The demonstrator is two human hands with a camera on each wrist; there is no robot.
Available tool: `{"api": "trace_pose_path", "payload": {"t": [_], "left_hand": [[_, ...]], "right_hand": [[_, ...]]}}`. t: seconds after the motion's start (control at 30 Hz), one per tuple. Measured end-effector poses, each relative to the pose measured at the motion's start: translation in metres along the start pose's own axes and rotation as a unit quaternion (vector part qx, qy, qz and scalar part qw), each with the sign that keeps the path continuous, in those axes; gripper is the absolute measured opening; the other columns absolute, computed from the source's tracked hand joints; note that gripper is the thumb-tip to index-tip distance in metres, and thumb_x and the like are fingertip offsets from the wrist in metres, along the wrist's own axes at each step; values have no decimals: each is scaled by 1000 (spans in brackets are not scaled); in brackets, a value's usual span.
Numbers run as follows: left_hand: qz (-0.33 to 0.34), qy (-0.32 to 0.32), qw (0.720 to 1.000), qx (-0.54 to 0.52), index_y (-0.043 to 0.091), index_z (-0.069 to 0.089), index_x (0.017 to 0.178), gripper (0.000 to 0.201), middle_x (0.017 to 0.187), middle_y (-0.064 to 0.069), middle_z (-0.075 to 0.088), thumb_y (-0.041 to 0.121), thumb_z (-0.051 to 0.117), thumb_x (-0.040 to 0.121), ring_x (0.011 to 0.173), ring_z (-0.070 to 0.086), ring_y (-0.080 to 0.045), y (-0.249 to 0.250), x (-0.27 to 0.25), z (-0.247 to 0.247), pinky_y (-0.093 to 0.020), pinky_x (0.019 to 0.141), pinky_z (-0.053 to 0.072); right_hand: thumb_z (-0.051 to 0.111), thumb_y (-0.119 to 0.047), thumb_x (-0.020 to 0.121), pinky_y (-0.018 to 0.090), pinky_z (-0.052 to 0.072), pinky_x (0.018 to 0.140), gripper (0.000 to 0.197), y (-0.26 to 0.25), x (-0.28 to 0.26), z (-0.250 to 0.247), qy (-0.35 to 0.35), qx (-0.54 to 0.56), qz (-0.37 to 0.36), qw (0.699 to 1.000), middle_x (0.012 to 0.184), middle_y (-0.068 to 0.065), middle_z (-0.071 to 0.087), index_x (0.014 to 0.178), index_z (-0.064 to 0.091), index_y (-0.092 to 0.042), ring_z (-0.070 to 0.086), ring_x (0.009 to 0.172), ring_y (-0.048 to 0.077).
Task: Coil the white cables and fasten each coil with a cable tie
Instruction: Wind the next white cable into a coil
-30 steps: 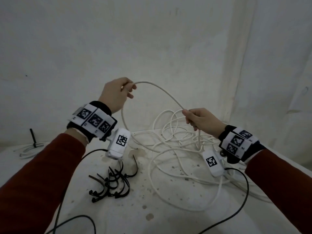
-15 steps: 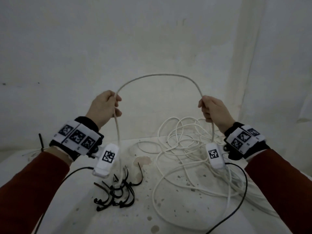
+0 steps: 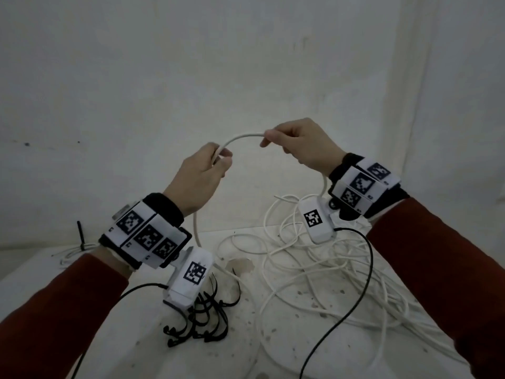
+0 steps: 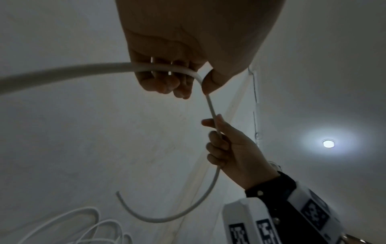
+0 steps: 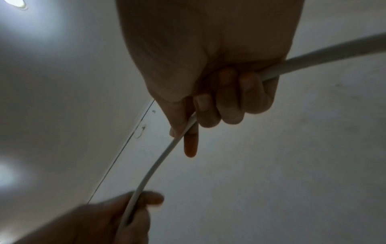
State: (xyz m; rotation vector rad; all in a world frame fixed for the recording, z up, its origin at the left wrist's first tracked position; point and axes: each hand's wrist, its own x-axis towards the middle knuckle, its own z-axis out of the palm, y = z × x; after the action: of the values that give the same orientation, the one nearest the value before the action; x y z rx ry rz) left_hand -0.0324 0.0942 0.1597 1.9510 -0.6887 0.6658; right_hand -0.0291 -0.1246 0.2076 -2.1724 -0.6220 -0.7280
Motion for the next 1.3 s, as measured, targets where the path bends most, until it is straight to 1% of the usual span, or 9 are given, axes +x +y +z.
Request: {"api": "trace_pose_path", "payload": {"t": [0.13,0.23,0.4,0.53,0.7,0.83,1.03,1.17,1.3], "left_hand": [[73,58,991,91,17,56,99,16,73,7,52,31,47,97,62,46,-6,17,13,-12,-12,59,37],[104,109,976,159,18,63,94,20,67,0,51,25,45,99,55,42,-9,20,18,-29,-14,51,33],[10,208,973,104,20,62,88,21,64,5,46,24,44,98,53,42,-16,-4,20,-67,-31,54,43],[-72,251,963,71,17,59,88,21,68,1,45,24,42,99,54,42,-18,-24,9,-85,-17,35,43],[-118,272,952,72,13,58,89,22,70,-3,44,22,41,100,56,46,-21,-45,4,-89,-18,40,49],[-99,207,957,181,8,62,93,25,86,-11,56,17,40,100,73,53,-27,-54,1,-83,-35,72,49],[27,82,947,308,7,59,115,26,81,-11,53,15,41,99,74,50,-29,-60,-19,-57,-38,68,42],[98,24,936,336,15,61,105,42,75,-5,57,45,32,98,63,56,-27,-59,-42,-37,-37,53,49],[153,-19,912,380,29,49,97,27,70,5,58,44,27,94,50,53,-17,-47,-65,-11,-27,36,41]], "right_hand": [[57,-31,96,10,30,44,28,-23,7,14,-14,32,-24,999,44,-15,41,91,75,-10,39,42,1],[57,-30,96,16,27,42,26,-25,6,18,-18,90,-20,996,53,-7,42,88,73,-11,34,39,2],[52,-32,98,22,25,43,31,7,-12,24,2,173,42,984,47,-9,37,76,65,-15,29,41,9],[47,-32,100,26,26,47,37,36,-38,24,7,204,102,974,45,-9,36,70,57,-11,28,41,11],[48,-45,96,25,36,48,48,47,-58,15,-10,232,183,955,46,-4,29,59,37,-16,27,42,14],[40,-27,89,20,24,35,33,50,-61,2,-10,528,205,824,43,-6,18,58,43,-16,14,36,9],[50,-5,77,21,36,43,18,30,-53,-2,38,787,86,610,56,-2,39,88,63,1,33,45,11],[45,-16,91,20,47,54,24,10,-38,-1,113,794,45,596,64,-3,59,107,58,-4,47,48,9],[50,-19,91,23,54,61,23,-5,-25,10,179,755,36,629,77,-1,71,111,58,-12,59,54,9]]}}
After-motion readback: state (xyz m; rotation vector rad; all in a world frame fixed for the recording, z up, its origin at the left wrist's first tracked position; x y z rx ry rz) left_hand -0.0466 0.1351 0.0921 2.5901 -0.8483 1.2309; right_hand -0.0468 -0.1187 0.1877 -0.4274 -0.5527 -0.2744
